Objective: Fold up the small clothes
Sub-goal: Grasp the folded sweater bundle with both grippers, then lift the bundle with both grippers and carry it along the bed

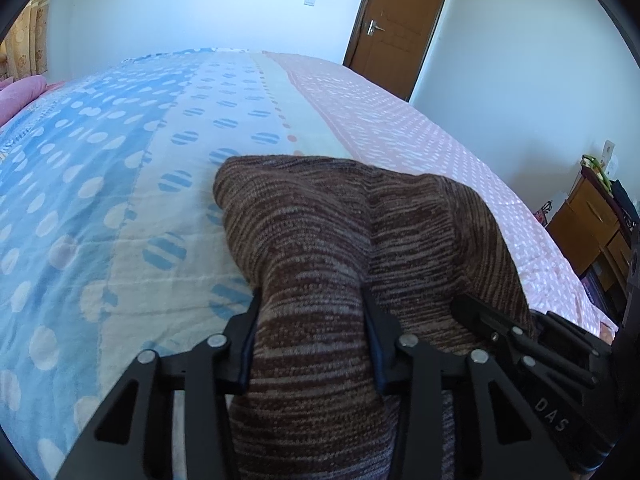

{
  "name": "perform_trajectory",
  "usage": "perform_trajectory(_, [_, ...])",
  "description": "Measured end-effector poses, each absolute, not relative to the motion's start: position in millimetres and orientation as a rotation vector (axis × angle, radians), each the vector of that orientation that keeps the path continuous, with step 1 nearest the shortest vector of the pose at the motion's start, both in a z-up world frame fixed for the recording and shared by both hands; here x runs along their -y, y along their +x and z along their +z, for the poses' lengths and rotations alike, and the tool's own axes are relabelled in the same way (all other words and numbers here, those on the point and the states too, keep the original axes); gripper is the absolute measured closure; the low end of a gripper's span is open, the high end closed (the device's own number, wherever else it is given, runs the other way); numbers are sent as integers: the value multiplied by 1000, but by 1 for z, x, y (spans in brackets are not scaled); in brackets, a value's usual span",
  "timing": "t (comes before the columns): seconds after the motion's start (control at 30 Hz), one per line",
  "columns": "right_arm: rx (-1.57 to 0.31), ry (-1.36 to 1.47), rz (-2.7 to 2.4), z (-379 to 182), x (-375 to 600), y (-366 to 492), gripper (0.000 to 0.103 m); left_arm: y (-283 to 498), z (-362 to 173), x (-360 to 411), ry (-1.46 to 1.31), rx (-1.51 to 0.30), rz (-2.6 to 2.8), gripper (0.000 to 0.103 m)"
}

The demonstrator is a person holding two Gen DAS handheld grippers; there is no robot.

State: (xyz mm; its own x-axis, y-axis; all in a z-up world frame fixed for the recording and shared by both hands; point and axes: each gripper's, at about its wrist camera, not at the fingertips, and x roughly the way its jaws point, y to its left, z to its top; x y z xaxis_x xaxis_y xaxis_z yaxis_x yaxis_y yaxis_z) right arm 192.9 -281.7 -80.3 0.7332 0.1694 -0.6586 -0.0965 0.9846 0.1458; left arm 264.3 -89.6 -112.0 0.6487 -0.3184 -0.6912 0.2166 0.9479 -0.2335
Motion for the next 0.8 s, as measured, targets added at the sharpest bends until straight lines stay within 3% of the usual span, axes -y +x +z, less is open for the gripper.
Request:
perform_trajectory(0.17, [-717, 151, 137, -61, 274, 167, 80, 243, -96, 89, -81, -807, -314, 66])
perform_trajectory(0.8, [-596, 204, 85, 10, 258, -6, 81, 114, -44, 93, 25, -744, -439, 67])
